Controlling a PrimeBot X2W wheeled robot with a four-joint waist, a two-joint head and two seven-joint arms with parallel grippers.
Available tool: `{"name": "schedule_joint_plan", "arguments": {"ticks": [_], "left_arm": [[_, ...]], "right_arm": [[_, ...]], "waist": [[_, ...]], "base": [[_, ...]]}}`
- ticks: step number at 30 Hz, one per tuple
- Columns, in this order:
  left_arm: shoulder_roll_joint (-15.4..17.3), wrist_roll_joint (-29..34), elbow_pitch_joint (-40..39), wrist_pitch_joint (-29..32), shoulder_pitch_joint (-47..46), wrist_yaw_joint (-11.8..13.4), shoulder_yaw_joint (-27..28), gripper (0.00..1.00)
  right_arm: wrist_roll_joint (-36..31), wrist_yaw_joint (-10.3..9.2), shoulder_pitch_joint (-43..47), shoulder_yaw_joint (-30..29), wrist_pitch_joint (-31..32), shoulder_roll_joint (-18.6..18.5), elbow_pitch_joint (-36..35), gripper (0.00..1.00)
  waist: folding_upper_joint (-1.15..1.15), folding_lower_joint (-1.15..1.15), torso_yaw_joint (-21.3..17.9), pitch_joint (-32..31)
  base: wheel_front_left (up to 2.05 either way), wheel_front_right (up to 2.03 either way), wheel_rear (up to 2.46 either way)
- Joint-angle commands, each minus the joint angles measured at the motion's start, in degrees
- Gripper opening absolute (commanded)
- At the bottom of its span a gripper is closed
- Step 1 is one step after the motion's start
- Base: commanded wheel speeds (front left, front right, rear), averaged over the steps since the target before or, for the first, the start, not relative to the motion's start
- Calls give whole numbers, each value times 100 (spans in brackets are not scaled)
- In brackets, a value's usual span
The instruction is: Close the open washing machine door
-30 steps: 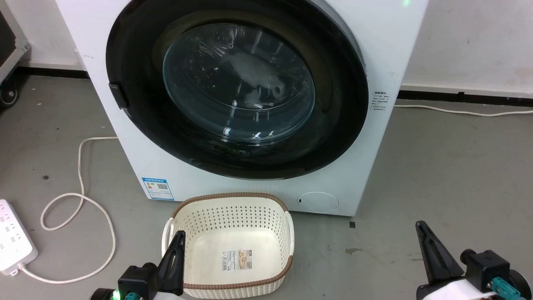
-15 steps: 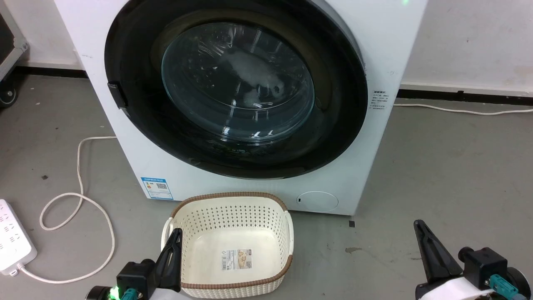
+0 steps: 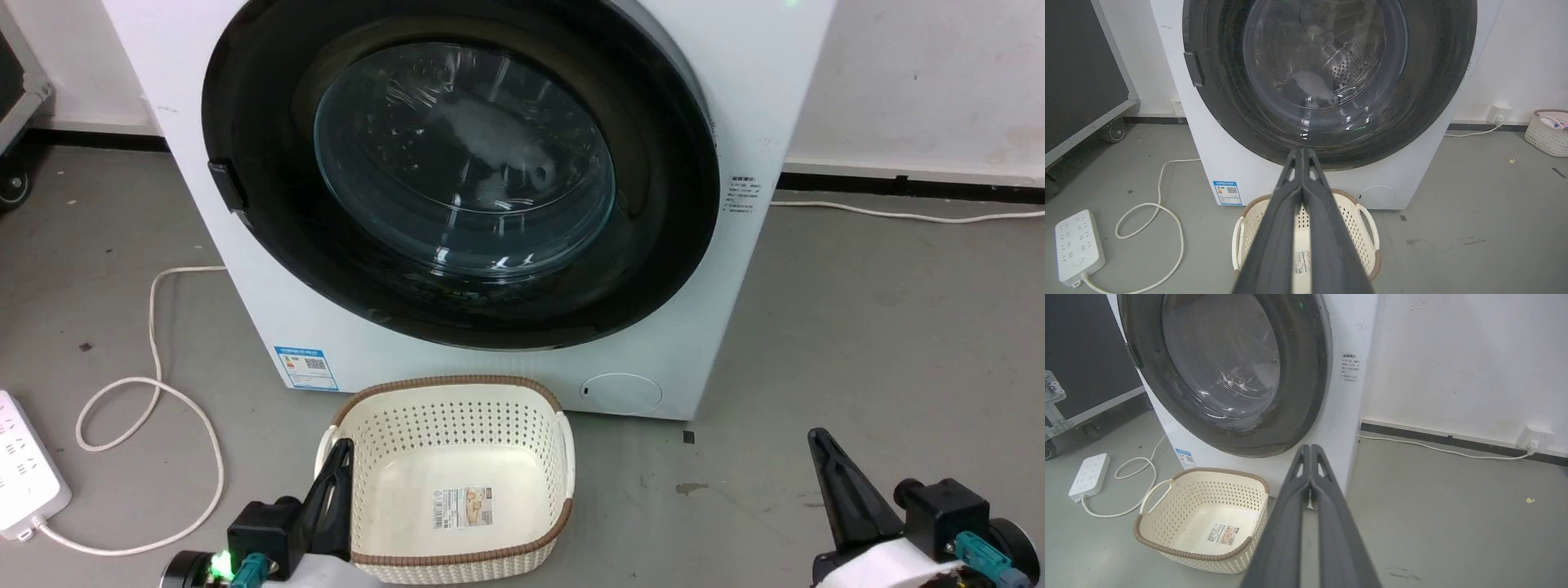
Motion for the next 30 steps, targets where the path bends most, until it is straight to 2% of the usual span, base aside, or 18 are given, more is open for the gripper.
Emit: {"name": "schedule_joint_plan", "arguments": {"ticks": [1, 30], "left_arm": [[3, 35, -38, 43, -59, 48, 24, 0], [-8, 193, -228, 382, -142, 158, 131, 0]], "right_arm": [[-27, -2, -79, 14, 30, 15, -50, 0], [-119, -3, -129, 72, 334, 24, -240, 0]], "waist": [[0, 0, -1, 1], [0, 0, -28, 32]], "base": [[0, 0, 0], [0, 0, 0]]}}
